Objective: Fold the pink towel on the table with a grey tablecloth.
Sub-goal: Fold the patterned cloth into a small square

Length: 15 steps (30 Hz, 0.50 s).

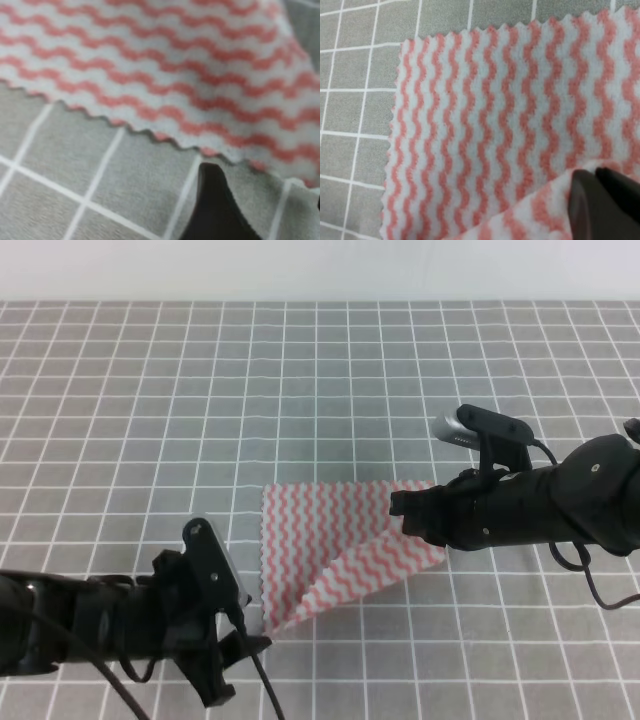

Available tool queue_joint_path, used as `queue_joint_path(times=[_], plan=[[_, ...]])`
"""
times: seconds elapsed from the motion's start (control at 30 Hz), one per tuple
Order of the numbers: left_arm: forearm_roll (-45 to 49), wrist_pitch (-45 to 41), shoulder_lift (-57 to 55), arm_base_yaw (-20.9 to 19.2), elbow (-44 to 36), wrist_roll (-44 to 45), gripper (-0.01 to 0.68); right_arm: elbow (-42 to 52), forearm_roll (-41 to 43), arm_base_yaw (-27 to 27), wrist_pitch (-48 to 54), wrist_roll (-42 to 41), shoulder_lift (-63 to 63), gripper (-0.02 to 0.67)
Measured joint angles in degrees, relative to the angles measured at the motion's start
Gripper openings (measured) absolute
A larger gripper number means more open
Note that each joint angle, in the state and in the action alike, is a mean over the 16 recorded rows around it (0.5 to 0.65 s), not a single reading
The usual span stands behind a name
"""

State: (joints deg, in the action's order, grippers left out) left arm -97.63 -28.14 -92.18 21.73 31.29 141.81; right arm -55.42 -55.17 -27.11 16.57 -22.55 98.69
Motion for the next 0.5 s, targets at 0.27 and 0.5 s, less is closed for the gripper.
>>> queue_joint_path(times=[0.27, 0.5], plan=[[-2.6, 0.1, -0.6, 0.0, 0.0, 4.6, 0.389, 0.0, 0.0, 0.0, -0.1, 0.0, -0.1, -0.015], [-2.8, -0.8, -0.6, 0.0, 0.0, 6.3, 0.376, 0.0, 0.0, 0.0, -0.2, 0.0, -0.1, -0.015]])
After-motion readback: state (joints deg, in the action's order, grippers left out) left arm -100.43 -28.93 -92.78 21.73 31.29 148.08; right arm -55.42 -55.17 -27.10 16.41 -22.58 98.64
